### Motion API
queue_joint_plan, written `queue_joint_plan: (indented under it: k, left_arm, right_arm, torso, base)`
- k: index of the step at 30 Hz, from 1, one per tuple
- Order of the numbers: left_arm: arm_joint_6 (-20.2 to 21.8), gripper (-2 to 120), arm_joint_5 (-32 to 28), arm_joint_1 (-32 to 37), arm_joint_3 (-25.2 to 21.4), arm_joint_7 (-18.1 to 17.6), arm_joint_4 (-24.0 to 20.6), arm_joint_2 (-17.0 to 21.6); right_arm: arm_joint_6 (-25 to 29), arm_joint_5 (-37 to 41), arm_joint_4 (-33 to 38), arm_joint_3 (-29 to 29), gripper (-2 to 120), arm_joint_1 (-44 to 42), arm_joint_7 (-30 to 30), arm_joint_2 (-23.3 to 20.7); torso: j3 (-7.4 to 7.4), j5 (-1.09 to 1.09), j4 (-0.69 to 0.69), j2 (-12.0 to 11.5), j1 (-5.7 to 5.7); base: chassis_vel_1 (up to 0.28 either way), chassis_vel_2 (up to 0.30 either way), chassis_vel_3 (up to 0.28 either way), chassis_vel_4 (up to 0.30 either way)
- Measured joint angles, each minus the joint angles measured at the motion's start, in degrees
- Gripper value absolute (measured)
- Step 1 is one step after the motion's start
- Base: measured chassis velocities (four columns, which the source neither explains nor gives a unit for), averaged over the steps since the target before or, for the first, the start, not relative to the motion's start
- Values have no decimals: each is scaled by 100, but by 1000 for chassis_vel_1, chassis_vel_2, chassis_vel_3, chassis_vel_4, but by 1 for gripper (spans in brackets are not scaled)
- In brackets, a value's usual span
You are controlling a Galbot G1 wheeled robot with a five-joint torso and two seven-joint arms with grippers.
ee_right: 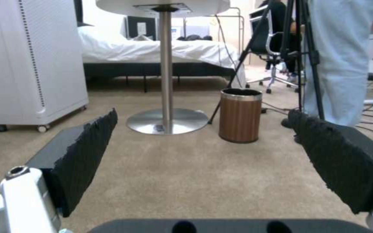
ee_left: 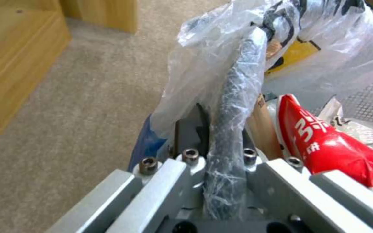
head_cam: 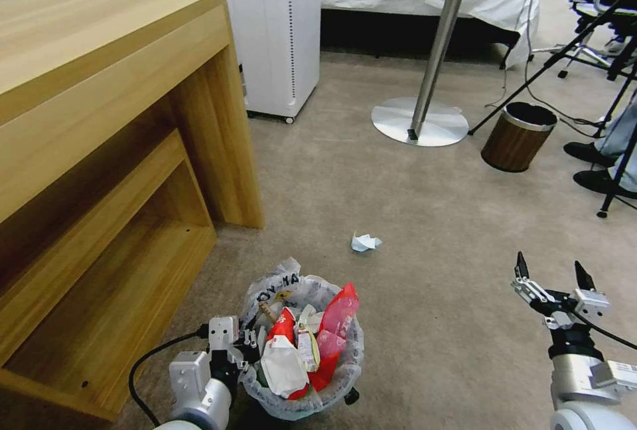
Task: Pick up the trash bin and place the garbage on the floor into it.
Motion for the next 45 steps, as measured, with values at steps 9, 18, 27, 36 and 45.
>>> queue_joint_plan:
  k: [9,18,27,36,45]
  left_arm:
    - [-11,0,128,131,72,28,31,-160]
    - [-21,0,12,148,-79,6,-34,-85]
    - [21,0,43,212,-244,12,-62,-195]
    - [46,0,179,414,-400,43,-97,-304]
    - [46,0,541,733,-462,194,-97,-456]
  right_arm:
    - [100,-62,-116,-106,100,56,-108,25]
    - [203,-73,-302,-240,100,124,-191,-76]
    - [267,-142,-504,-538,100,226,-237,-405]
    - [304,-69,-697,-826,100,440,-288,-785]
    - [366,-106,-843,-961,100,570,-441,-839]
  torso:
    - [0,0,2,0,0]
    - [0,1,1,0,0]
    - [1,1,1,0,0]
    - [1,1,1,0,0]
    - [2,-1,1,-1,0]
  base:
    - [-7,-5,-8,-11]
    - [0,0,0,0]
    - [-103,107,94,-102]
    - [-204,210,214,-199]
    - [-260,261,269,-266]
